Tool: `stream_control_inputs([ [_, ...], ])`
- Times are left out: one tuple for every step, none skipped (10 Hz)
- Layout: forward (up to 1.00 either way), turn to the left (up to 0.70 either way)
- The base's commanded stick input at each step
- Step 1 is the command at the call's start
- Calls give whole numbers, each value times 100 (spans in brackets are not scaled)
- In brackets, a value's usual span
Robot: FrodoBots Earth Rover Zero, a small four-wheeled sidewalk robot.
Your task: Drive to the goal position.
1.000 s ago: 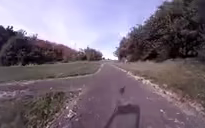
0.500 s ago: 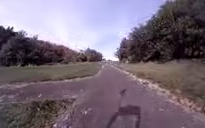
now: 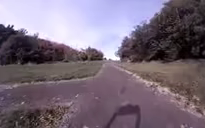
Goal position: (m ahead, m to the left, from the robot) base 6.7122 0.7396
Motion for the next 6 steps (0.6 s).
stream_control_inputs([
  [85, 0],
  [85, 0],
  [85, -34],
  [85, -34],
  [85, -34],
  [85, -28],
])
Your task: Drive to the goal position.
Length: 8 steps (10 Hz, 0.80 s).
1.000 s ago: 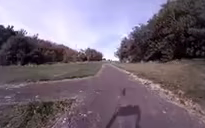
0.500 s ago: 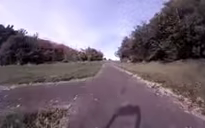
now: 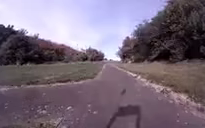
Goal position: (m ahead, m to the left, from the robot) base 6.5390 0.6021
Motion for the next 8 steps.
stream_control_inputs([
  [85, -6],
  [85, 0],
  [85, 0],
  [85, 0],
  [85, 0],
  [85, 0],
  [85, 0],
  [85, 0],
])
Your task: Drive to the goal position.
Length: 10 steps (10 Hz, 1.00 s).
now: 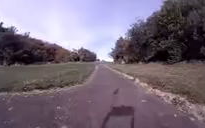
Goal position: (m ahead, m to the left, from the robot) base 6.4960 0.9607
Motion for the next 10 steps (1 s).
stream_control_inputs([
  [85, 0],
  [85, 0],
  [85, 0],
  [85, 0],
  [85, 0],
  [85, 0],
  [85, 0],
  [85, -15],
  [85, -34],
  [85, -34],
])
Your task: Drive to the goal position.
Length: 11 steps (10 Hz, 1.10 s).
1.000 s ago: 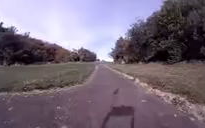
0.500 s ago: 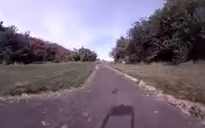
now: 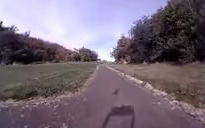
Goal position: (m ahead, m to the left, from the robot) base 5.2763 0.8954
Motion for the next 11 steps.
stream_control_inputs([
  [85, -34],
  [85, -33],
  [85, -12],
  [85, 0],
  [85, 0],
  [85, 0],
  [85, 0],
  [85, 0],
  [85, 0],
  [85, 0],
  [85, 0],
])
